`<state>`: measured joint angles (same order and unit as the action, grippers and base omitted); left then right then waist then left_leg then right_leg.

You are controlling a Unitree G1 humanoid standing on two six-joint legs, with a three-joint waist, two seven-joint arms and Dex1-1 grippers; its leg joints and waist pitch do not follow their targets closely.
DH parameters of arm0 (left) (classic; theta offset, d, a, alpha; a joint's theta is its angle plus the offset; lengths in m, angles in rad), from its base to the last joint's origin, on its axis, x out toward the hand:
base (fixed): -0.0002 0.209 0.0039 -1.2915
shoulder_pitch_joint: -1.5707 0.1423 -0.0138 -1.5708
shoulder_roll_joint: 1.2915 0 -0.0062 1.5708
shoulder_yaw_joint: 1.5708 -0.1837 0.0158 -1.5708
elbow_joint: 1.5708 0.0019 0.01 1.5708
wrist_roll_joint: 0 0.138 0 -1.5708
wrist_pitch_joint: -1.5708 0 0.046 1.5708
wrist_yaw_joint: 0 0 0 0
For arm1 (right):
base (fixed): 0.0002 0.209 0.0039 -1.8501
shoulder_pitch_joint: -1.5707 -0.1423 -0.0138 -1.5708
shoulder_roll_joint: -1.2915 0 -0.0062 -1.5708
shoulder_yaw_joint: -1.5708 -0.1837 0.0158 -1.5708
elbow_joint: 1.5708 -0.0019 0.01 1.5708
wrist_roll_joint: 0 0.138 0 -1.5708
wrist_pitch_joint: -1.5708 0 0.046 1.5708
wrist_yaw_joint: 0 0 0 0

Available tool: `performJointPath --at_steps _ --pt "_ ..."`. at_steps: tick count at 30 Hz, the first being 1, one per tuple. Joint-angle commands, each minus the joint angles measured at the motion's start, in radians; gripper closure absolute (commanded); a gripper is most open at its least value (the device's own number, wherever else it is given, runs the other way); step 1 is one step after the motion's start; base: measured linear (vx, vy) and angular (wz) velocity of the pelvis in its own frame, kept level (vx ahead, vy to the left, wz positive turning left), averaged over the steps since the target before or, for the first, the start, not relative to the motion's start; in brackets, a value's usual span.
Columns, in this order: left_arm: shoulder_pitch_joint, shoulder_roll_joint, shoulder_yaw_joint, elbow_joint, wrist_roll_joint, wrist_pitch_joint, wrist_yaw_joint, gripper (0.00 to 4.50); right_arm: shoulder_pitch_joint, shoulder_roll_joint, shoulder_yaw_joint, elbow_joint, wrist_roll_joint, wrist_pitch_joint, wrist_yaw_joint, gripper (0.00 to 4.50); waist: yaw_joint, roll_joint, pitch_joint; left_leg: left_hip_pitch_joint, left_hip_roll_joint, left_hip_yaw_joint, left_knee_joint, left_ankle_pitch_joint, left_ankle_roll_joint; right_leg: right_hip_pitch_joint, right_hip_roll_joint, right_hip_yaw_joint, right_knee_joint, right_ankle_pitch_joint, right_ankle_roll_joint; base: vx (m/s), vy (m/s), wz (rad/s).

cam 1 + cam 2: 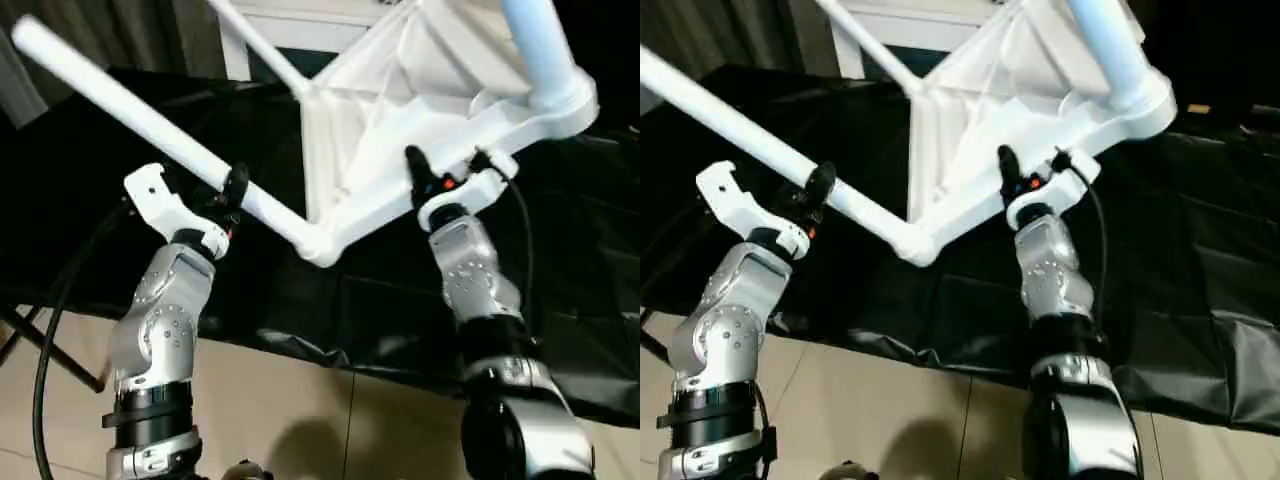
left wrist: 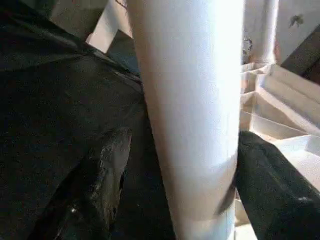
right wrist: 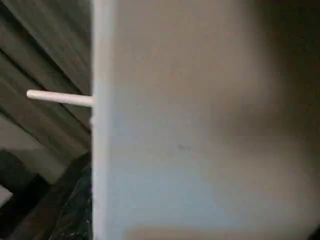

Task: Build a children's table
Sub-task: Flip table

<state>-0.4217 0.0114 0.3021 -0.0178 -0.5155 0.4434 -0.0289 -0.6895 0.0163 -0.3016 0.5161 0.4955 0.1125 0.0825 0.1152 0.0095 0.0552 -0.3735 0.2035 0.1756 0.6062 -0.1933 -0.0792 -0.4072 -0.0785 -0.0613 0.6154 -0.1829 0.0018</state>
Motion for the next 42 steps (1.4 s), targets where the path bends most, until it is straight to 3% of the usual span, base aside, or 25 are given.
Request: performJointPath --at_steps 1,5,9,16,25,28,30,31,34,35,37,38,40,42 --pt "0.017 0.065 0.146 0.027 0.056 -0.055 0.107 1.14 0.049 -0.138 -0.049 -0.103 -0.112 -0.039 -0.030 2.49 -0.011 0.002 -0.076 0.021 0.014 0.002 -0.071 -0.119 -0.019 0.045 -0.041 0.038 -0.056 -0.072 -0.143 0.000 0.000 0.00" --pt "0.021 0.085 0.158 0.054 0.081 -0.064 0.143 1.14 0.069 -0.166 -0.040 -0.186 -0.142 0.010 -0.075 2.49 -0.012 0.000 -0.072 0.022 0.012 0.003 -0.073 -0.155 -0.040 0.044 -0.040 0.040 -0.063 -0.116 -0.120 0.000 0.000 0.00" --pt "0.029 0.090 0.163 0.060 0.077 -0.073 0.150 1.14 0.073 -0.188 -0.036 -0.227 -0.142 0.046 -0.085 2.52 -0.014 -0.004 -0.075 0.017 0.010 0.000 -0.071 -0.131 -0.039 0.050 -0.038 0.039 -0.061 -0.106 -0.092 0.000 0.000 0.00" --pt "0.033 0.094 0.155 0.065 0.050 -0.086 0.137 1.14 0.083 -0.200 -0.030 -0.282 -0.132 0.091 -0.127 2.59 -0.013 -0.008 -0.078 0.013 0.010 0.000 -0.069 -0.110 -0.023 0.048 -0.039 0.038 -0.054 -0.064 -0.117 0.000 0.000 0.00" --pt "0.003 0.169 0.204 0.130 0.084 -0.135 0.127 1.14 0.069 -0.219 0.005 -0.308 -0.153 0.136 -0.112 2.59 -0.031 -0.008 -0.078 0.010 0.007 0.000 -0.065 -0.077 -0.009 0.052 -0.037 0.037 -0.051 -0.040 -0.126 0.000 0.000 0.00" --pt "0.015 0.239 0.143 0.113 0.134 -0.158 0.041 1.14 0.047 -0.252 0.012 -0.297 -0.156 0.152 -0.100 2.59 -0.031 -0.011 -0.078 0.012 0.008 0.001 -0.065 -0.075 -0.008 0.051 -0.036 0.037 -0.050 -0.039 -0.133 0.000 0.000 0.00" --pt "0.023 0.272 0.097 0.098 0.163 -0.171 -0.015 1.14 0.041 -0.259 0.015 -0.294 -0.161 0.155 -0.098 2.59 -0.029 -0.006 -0.077 0.016 0.010 0.002 -0.065 -0.078 -0.009 0.047 -0.037 0.038 -0.051 -0.058 -0.131 0.000 0.000 0.00" --pt "0.027 0.297 0.059 0.077 0.178 -0.172 -0.063 1.14 0.037 -0.264 0.019 -0.290 -0.166 0.156 -0.092 2.59 -0.030 -0.012 -0.077 0.015 0.010 0.003 -0.065 -0.077 -0.009 0.048 -0.037 0.039 -0.050 -0.055 -0.135 0.000 0.000 0.00" --pt "0.045 0.381 -0.081 -0.025 0.196 -0.154 -0.248 1.14 0.018 -0.279 0.034 -0.271 -0.184 0.170 -0.083 2.59 -0.025 -0.005 -0.078 0.016 0.014 0.003 -0.065 -0.072 -0.015 0.043 -0.040 0.039 -0.045 -0.063 -0.146 0.000 0.000 0.00" --pt "0.062 0.422 -0.149 -0.096 0.177 -0.128 -0.348 1.14 0.008 -0.278 0.038 -0.266 -0.191 0.167 -0.087 2.60 -0.023 -0.010 -0.077 0.019 0.014 0.005 -0.065 -0.072 -0.019 0.039 -0.040 0.039 -0.045 -0.060 -0.153 0.000 0.000 0.00" --pt "0.068 0.436 -0.170 -0.124 0.162 -0.114 -0.381 1.14 0.005 -0.276 0.042 -0.266 -0.192 0.166 -0.089 2.60 -0.026 -0.009 -0.076 0.012 0.013 0.005 -0.065 -0.056 -0.024 0.044 -0.040 0.039 -0.037 -0.031 -0.162 0.000 0.000 0.00" --pt "0.081 0.462 -0.206 -0.162 0.147 -0.102 -0.436 1.14 0.006 -0.273 0.051 -0.266 -0.199 0.166 -0.089 2.60 -0.025 -0.017 -0.078 0.010 0.011 0.005 -0.064 -0.044 -0.022 0.049 -0.042 0.041 -0.033 -0.015 -0.166 0.000 0.000 0.00" --pt "0.104 0.504 -0.255 -0.224 0.103 -0.058 -0.521 1.14 0.009 -0.264 0.068 -0.269 -0.208 0.172 -0.096 2.60 -0.031 -0.020 -0.076 0.003 0.006 0.009 -0.061 -0.032 -0.017 0.049 -0.038 0.045 -0.032 -0.001 -0.160 0.000 0.000 0.00" --pt "0.120 0.539 -0.310 -0.295 0.060 0.006 -0.590 1.14 0.013 -0.255 0.097 -0.269 -0.239 0.171 -0.097 2.60 -0.029 -0.023 -0.078 0.003 0.006 0.010 -0.060 -0.035 -0.017 0.049 -0.039 0.046 -0.030 -0.010 -0.157 0.000 0.000 0.00"
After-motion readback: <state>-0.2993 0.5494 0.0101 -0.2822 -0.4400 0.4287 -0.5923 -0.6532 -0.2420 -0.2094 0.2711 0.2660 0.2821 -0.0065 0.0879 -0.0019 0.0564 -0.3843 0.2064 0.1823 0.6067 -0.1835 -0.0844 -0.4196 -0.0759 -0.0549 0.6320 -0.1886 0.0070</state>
